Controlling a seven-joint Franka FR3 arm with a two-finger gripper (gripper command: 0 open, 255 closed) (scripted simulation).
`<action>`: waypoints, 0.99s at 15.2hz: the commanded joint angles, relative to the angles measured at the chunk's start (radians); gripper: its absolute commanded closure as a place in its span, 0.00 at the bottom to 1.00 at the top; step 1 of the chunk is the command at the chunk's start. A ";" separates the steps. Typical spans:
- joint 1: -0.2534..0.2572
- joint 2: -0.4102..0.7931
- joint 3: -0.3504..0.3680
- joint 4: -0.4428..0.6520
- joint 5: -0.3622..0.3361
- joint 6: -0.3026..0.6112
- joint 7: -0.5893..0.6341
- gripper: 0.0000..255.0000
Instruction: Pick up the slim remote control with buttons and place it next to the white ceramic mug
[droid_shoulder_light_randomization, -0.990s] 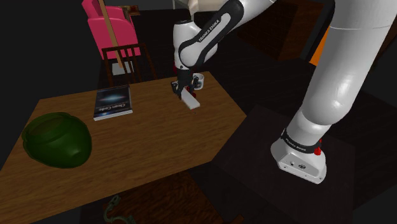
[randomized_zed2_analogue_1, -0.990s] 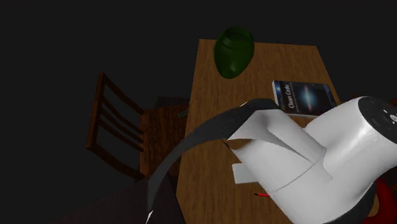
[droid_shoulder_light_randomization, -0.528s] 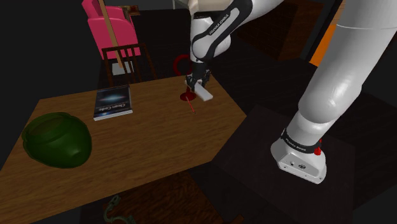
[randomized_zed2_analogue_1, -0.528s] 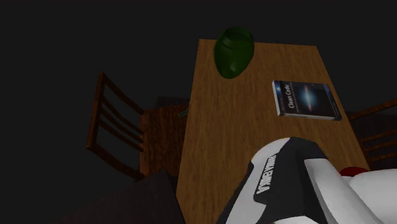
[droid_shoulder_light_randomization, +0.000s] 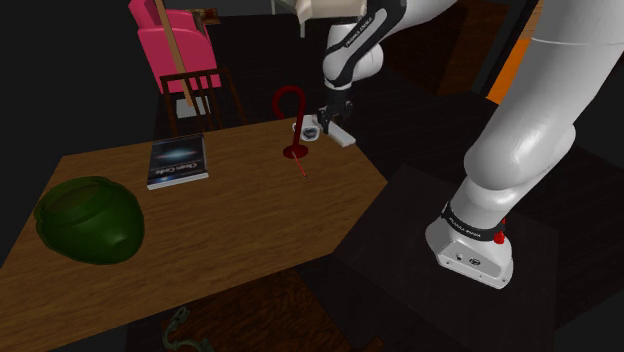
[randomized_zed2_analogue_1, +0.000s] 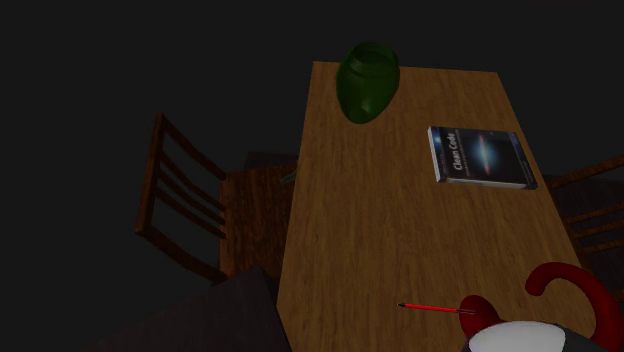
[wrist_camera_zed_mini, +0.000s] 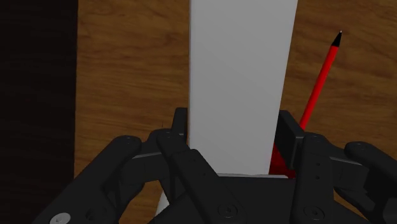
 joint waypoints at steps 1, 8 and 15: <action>-0.031 0.006 -0.021 0.010 0.003 -0.005 -0.056 1.00; -0.133 0.050 -0.090 0.076 0.013 -0.029 -0.234 1.00; -0.150 0.124 -0.100 0.083 0.013 0.038 -0.262 1.00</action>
